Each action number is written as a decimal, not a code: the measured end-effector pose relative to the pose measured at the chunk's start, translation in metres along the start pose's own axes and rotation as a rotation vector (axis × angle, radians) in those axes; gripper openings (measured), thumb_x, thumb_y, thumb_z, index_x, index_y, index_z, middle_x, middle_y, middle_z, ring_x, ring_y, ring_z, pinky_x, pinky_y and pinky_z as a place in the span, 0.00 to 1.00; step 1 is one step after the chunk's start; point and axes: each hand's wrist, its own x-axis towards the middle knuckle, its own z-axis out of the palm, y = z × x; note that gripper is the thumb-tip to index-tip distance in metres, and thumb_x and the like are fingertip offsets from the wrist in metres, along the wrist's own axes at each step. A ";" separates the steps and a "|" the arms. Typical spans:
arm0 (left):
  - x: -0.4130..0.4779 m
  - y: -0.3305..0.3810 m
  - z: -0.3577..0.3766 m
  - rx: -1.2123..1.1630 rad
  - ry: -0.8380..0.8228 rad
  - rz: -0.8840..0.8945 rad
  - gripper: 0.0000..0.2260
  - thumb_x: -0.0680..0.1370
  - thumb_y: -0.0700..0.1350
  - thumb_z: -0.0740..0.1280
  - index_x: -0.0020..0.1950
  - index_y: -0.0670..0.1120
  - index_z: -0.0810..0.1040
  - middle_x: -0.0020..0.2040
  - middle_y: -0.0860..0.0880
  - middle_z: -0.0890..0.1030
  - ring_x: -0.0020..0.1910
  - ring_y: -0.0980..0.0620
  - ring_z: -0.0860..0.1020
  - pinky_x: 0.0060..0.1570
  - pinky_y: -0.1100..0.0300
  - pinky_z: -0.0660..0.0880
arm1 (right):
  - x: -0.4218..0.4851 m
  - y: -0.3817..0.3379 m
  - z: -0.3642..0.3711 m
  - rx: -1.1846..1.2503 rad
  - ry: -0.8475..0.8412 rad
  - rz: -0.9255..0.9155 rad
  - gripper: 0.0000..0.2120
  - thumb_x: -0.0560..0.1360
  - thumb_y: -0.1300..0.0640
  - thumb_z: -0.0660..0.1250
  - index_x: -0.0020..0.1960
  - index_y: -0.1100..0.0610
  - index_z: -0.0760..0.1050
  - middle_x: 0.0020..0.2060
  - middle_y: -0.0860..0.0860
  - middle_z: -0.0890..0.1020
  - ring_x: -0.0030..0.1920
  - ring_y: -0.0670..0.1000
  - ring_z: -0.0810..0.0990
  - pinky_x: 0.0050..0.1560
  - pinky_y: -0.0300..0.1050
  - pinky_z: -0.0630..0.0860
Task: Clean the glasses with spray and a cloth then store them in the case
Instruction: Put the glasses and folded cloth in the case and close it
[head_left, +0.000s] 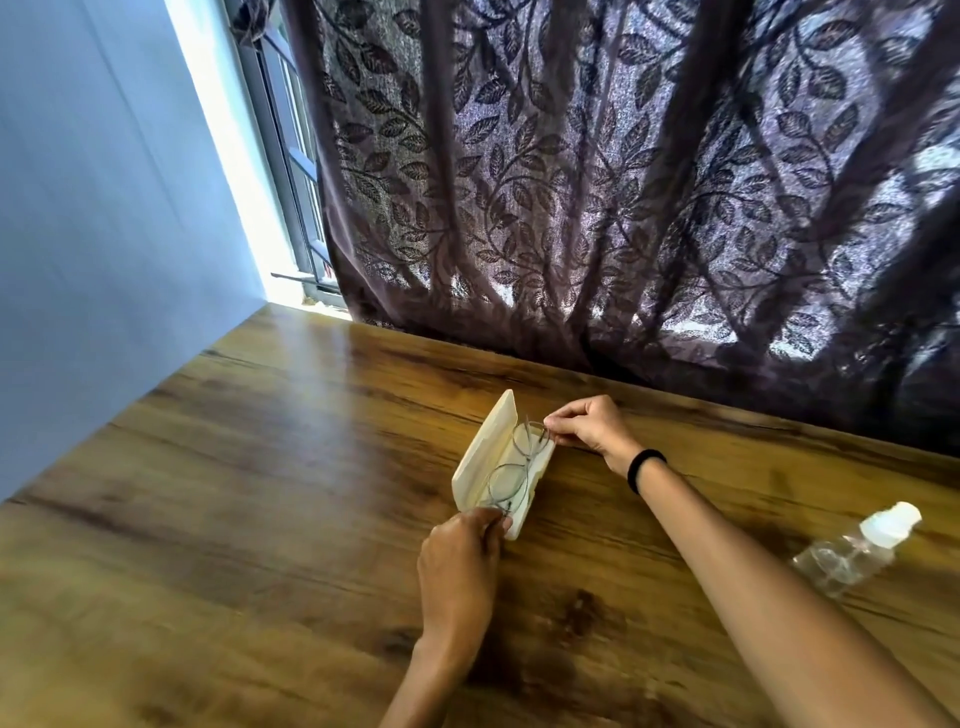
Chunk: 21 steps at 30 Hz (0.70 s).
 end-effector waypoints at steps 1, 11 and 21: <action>-0.001 0.002 -0.001 0.037 0.004 0.037 0.06 0.74 0.47 0.69 0.50 0.52 0.83 0.48 0.53 0.84 0.44 0.55 0.81 0.40 0.61 0.76 | 0.000 0.001 -0.001 -0.003 0.002 -0.001 0.07 0.70 0.68 0.70 0.47 0.70 0.79 0.33 0.55 0.79 0.32 0.47 0.76 0.32 0.31 0.77; -0.008 0.005 -0.009 0.165 -0.019 0.151 0.03 0.71 0.44 0.72 0.44 0.50 0.83 0.44 0.51 0.77 0.40 0.55 0.76 0.26 0.61 0.77 | -0.002 0.009 -0.004 0.040 0.000 0.019 0.01 0.69 0.67 0.71 0.41 0.65 0.80 0.36 0.55 0.81 0.37 0.48 0.80 0.39 0.35 0.80; -0.010 0.000 -0.010 0.056 -0.040 0.093 0.06 0.74 0.42 0.69 0.49 0.45 0.83 0.48 0.51 0.78 0.37 0.56 0.78 0.36 0.65 0.76 | -0.006 0.009 0.000 -0.020 0.037 0.017 0.04 0.68 0.68 0.72 0.42 0.68 0.80 0.34 0.56 0.80 0.36 0.49 0.79 0.37 0.36 0.79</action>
